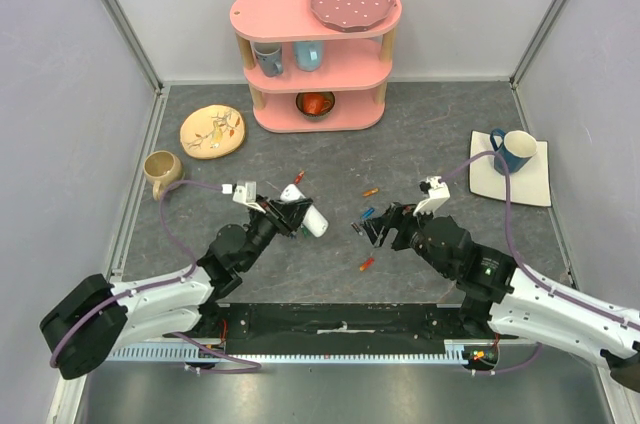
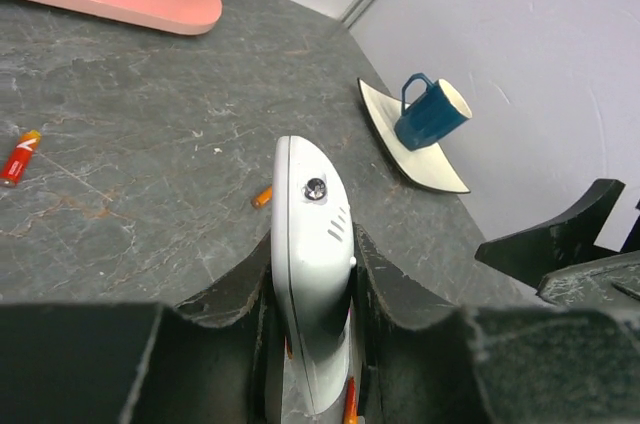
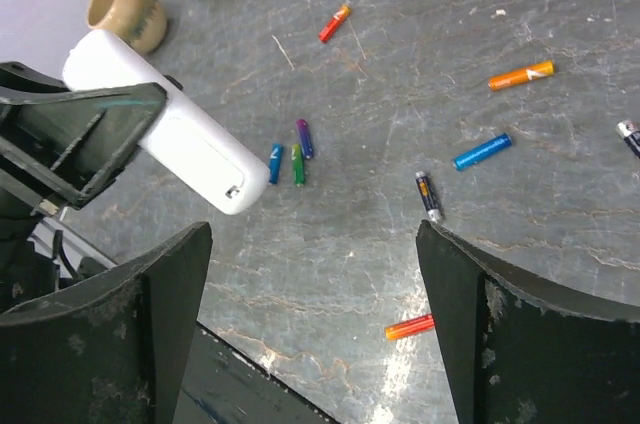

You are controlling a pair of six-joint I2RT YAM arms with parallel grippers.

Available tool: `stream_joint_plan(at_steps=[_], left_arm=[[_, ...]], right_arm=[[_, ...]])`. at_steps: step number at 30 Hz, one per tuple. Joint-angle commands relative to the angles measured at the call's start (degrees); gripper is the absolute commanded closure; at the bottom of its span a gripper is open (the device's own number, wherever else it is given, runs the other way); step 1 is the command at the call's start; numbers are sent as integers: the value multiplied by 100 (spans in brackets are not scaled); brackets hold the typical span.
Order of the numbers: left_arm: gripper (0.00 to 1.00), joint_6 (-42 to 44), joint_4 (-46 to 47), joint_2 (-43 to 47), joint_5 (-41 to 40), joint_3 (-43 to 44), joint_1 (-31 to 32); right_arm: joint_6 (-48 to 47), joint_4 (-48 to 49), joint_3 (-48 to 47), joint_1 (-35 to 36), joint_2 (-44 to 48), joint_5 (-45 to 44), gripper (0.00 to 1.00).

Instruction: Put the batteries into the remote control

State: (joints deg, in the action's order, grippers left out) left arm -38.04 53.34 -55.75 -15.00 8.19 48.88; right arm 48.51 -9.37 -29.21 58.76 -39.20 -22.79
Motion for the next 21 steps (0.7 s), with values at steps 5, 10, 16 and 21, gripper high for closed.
stream_joint_plan(at_steps=[5,10,16,21], left_arm=[[98,-756,-2408,223,-653,1159,-2],[98,-1100,-379,-102,-477,352,-10],[93,-854,1295,-805,-222,-175,-2],[98,-266,3882,-2147,-3,-642,16]], right_arm=[[-210,1077,82,4,45,-68,8],[26,1077,126,4,-202,-129,5],[308,1340,381,-5,-281,-86,5],[326,1815,504,4,-596,555,9]])
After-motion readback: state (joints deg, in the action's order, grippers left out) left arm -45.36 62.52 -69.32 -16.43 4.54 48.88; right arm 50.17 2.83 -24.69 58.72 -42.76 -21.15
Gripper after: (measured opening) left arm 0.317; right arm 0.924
